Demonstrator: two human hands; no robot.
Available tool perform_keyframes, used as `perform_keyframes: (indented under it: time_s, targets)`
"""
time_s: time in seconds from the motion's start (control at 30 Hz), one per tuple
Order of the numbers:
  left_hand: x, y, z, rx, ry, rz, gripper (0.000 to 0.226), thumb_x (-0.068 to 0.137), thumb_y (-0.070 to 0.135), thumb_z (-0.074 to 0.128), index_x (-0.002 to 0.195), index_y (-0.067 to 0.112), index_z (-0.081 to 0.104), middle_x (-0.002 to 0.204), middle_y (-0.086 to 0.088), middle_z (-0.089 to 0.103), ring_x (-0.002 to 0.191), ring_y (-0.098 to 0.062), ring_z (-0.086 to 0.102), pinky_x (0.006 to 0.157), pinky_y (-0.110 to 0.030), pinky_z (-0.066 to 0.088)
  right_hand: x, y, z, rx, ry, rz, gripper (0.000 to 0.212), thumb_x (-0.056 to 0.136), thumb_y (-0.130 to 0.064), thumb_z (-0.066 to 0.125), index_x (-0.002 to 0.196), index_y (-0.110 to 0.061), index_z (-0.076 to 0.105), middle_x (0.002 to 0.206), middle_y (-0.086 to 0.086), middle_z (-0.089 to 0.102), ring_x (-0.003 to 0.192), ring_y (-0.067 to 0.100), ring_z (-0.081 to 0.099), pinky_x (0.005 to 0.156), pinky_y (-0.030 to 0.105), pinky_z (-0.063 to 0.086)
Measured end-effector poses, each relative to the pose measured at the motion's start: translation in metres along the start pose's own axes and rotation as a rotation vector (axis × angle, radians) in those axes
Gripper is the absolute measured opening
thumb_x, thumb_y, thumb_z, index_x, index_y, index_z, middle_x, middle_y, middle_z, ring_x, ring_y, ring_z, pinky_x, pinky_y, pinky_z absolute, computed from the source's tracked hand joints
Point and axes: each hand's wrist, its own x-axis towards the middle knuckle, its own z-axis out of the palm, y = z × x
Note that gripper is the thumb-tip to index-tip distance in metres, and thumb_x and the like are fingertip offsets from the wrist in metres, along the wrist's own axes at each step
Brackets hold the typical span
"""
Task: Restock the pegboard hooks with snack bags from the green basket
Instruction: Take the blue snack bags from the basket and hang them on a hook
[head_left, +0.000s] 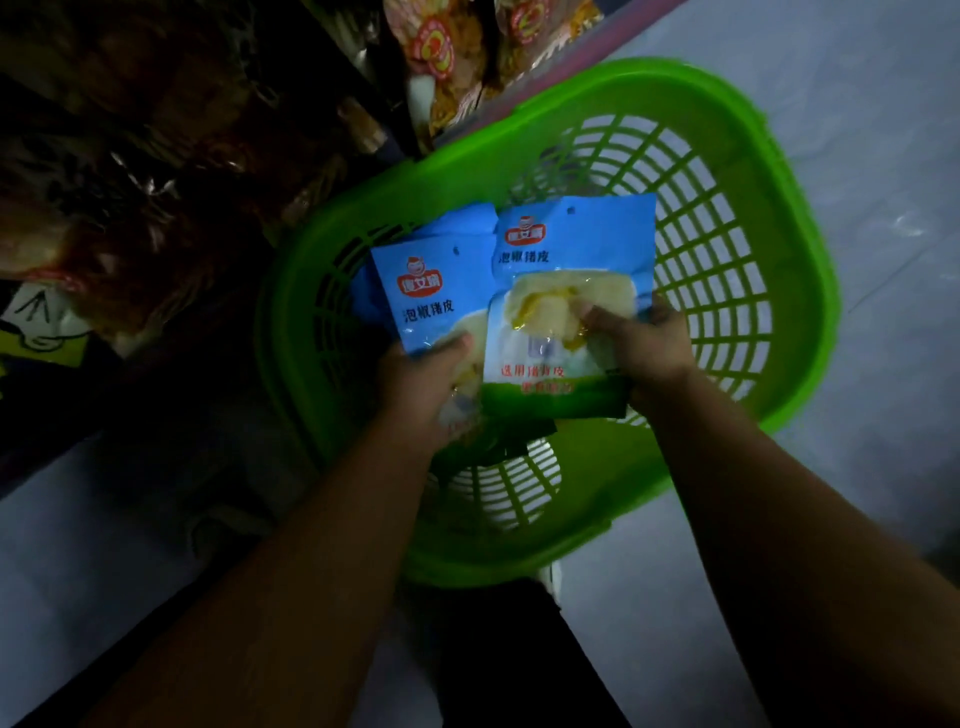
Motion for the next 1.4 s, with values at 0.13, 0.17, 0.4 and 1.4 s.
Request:
perform_keyframes:
  time_s: [0.13,0.17,0.4,1.4]
  targets:
    - [-0.064,0.017,-0.023,-0.016,0.005,0.053,0.036,0.084,0.018,0.069,0.118,0.018,0.058,0.111,-0.006,0.066,0.099,-0.028,0.065,0.083,-0.050,0.055,-0.082,-0.019,-0.013,0.146,-0.194,-0.034,0.038,0.086,0.000,0.063,0.123,0.003,0.056,0.118,0.027,0.063,0.104,0.042,0.064,0.089,0.053,0.053]
    - [-0.086,0.022,-0.032,-0.045,-0.006,0.062,0.033,0.084,0.018,0.069,0.115,0.018,0.059,0.106,-0.004,0.068,0.094,-0.026,0.067,0.074,-0.045,0.058,-0.107,-0.027,-0.019,0.182,-0.188,-0.021,0.038,0.086,-0.001,0.062,0.124,0.001,0.057,0.116,0.024,0.065,0.101,0.038,0.066,0.086,0.051,0.054]
    - [-0.298,0.084,-0.117,-0.055,0.057,0.241,0.013,0.075,0.020,0.077,0.079,0.024,0.066,0.080,0.002,0.075,0.073,-0.016,0.072,0.059,-0.030,0.056,-0.313,-0.124,-0.065,0.301,-0.312,0.040,0.030,0.076,-0.008,0.067,0.106,-0.005,0.067,0.091,0.012,0.076,0.077,0.024,0.074,0.062,0.037,0.058]
    - [-0.836,0.384,-0.510,-0.572,0.136,1.656,0.035,0.063,0.043,0.072,0.097,0.033,0.074,0.104,0.001,0.074,0.095,-0.019,0.071,0.071,-0.030,0.057,-0.878,-0.517,0.156,0.212,-1.125,-1.158,0.034,0.050,-0.033,0.075,0.080,-0.018,0.076,0.083,0.007,0.076,0.068,0.020,0.073,0.054,0.027,0.056]
